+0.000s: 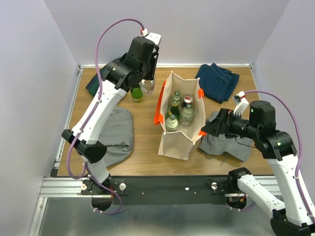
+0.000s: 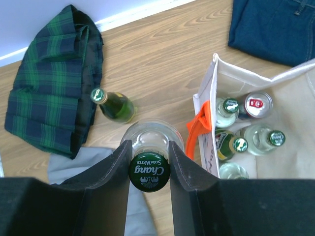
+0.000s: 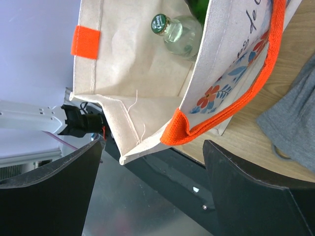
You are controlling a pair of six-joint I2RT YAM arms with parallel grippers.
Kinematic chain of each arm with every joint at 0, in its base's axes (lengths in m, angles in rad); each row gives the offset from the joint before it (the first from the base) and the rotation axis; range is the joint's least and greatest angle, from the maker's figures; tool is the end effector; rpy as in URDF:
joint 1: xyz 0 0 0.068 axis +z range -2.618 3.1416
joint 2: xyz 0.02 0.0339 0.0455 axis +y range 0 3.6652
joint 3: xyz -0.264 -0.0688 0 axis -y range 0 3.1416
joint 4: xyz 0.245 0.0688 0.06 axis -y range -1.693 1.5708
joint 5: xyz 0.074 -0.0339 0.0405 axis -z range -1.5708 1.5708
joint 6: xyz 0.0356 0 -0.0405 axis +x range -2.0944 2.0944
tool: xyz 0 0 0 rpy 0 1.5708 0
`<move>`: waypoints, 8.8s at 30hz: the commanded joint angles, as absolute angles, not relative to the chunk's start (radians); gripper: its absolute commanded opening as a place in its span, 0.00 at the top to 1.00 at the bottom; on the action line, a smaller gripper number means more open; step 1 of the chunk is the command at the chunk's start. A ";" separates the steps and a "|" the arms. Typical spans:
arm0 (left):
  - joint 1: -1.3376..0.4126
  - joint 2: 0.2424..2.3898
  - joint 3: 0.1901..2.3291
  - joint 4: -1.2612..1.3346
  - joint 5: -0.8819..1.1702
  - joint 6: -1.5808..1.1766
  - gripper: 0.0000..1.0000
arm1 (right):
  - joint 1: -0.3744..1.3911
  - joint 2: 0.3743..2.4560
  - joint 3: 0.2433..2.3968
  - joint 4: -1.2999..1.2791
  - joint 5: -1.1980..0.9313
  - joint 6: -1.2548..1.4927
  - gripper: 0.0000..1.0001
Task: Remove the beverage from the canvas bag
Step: Place the drink at the center of the board, then take out the drink from the canvas bag.
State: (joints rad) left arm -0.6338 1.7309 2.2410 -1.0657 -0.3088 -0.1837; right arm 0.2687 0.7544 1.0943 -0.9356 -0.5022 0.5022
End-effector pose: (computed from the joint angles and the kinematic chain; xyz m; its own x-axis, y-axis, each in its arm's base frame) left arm 0.2790 -0.1916 0.4892 -0.4829 0.1389 -0.8646 0.2725 0.9621 0.0024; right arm 0.1166 0.0499 0.3735 -0.7711 0.2253 -0.5955 -0.2803 0.7197 0.6352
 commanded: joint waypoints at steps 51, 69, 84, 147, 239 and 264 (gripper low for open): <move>-0.466 2.146 2.241 -0.658 -0.155 -0.219 1.00 | 0.273 0.821 1.149 -0.968 -0.402 0.460 0.06; -0.456 2.152 2.215 -0.658 -0.147 -0.219 1.00 | 0.273 0.805 1.134 -0.969 -0.397 0.466 0.06; -0.426 2.166 2.191 -0.652 -0.097 -0.244 1.00 | 0.272 0.805 1.132 -0.968 -0.394 0.474 0.06; -0.407 2.168 2.171 -0.704 -0.094 -0.253 0.53 | 0.273 0.773 1.121 -0.966 -0.397 0.486 0.06; -0.798 1.786 1.948 -1.091 0.041 -0.319 0.40 | 0.273 1.065 1.322 -0.965 -0.350 0.589 0.06; -0.822 1.789 1.834 -0.960 0.049 -0.373 0.37 | 0.272 1.046 1.353 -1.017 -0.305 0.627 0.06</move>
